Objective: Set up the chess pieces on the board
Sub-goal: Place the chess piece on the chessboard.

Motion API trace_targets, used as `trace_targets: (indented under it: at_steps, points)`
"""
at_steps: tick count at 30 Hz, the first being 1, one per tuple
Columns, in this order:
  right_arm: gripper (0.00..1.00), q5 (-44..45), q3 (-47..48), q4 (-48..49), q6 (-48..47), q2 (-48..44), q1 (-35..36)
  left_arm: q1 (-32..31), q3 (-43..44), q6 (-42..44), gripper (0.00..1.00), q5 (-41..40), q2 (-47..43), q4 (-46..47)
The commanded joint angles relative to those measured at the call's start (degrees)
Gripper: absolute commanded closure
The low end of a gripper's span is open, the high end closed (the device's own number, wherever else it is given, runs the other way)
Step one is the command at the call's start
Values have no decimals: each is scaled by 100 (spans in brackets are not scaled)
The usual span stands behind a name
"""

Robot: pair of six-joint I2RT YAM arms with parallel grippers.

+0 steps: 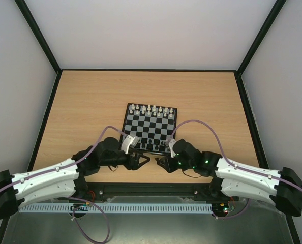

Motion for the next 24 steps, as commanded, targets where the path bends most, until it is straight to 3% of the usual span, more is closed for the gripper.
trace_targets:
  at_steps: [1, 10, 24]
  points:
    - [91, -853, 270, 45, -348, -518, 71, 60, -139, -188, 35, 1153, -501, 645]
    - [91, -1744, 571, 353, -467, -871, 202, 72, -398, -512, 38, 1989, -773, 1345]
    - [90, -1949, 692, 369, -499, -1117, 403, 71, -475, -620, 49, 2032, -981, 1354]
